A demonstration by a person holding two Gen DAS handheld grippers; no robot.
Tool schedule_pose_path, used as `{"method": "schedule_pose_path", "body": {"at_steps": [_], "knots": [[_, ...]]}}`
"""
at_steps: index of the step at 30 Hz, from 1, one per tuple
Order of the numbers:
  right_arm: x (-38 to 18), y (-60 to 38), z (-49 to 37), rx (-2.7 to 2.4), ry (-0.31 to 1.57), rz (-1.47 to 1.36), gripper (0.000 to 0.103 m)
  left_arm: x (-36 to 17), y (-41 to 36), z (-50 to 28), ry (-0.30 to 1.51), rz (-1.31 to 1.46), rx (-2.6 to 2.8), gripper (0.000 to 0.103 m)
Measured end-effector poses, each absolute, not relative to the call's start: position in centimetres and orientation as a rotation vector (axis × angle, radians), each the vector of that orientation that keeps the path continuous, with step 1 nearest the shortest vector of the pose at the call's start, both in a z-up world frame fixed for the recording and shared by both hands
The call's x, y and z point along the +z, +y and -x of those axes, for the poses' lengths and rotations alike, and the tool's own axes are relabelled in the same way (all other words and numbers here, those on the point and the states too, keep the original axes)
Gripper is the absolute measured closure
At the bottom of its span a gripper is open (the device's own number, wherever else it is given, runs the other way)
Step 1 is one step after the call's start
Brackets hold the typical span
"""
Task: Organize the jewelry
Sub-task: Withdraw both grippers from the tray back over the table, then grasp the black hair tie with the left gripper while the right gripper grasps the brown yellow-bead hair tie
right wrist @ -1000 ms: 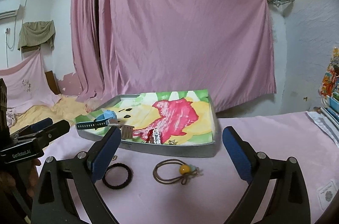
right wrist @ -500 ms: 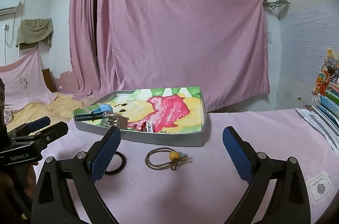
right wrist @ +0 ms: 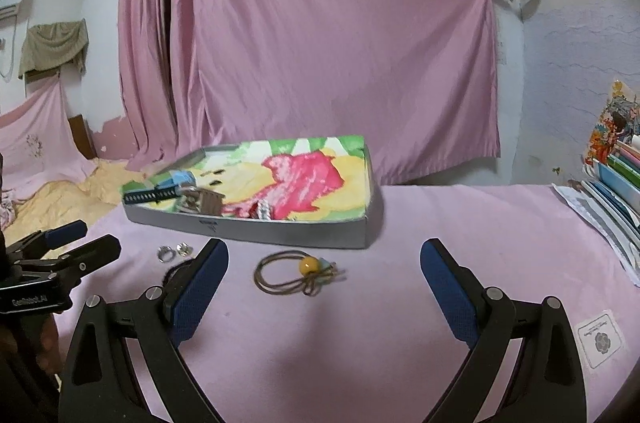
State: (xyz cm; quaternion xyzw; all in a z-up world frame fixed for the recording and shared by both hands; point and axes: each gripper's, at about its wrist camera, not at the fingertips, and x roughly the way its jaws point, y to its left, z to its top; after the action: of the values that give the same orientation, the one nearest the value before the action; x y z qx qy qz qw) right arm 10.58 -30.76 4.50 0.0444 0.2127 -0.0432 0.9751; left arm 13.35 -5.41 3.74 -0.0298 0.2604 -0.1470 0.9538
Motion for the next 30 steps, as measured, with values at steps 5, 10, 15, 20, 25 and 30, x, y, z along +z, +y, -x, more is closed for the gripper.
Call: {"method": "schedule_pose_path", "body": {"at_steps": [5, 10, 15, 20, 25, 30], "knots": [[4.1, -31.0, -11.6, -0.080, 0.495, -0.083, 0.008, 3.0, -5.7, -14.4, 0.608, 0.068, -0.305, 0.001], [3.3, -31.3, -13.0, -0.056, 0.586, -0.094, 0.008, 2.1, -6.0, -15.7, 0.703, 0.087, -0.325, 0.001], [2.6, -31.8, -14.0, -0.033, 0.654, -0.125, 0.008, 1.4, -6.6, -16.7, 0.767, 0.081, -0.340, 0.003], [2.1, -32.2, -15.3, -0.004, 0.716, -0.174, 0.009, 1.0, -7.5, -17.2, 0.810, 0.056, -0.370, 0.022], [1.7, -31.5, -16.5, 0.001, 0.754, -0.129, 0.011, 0.7, -8.6, -17.6, 0.841, 0.027, -0.403, 0.036], [1.2, -31.0, -18.3, 0.024, 0.806, -0.101, 0.031, 0.5, -9.7, -18.0, 0.860, -0.027, -0.407, 0.053]]}}
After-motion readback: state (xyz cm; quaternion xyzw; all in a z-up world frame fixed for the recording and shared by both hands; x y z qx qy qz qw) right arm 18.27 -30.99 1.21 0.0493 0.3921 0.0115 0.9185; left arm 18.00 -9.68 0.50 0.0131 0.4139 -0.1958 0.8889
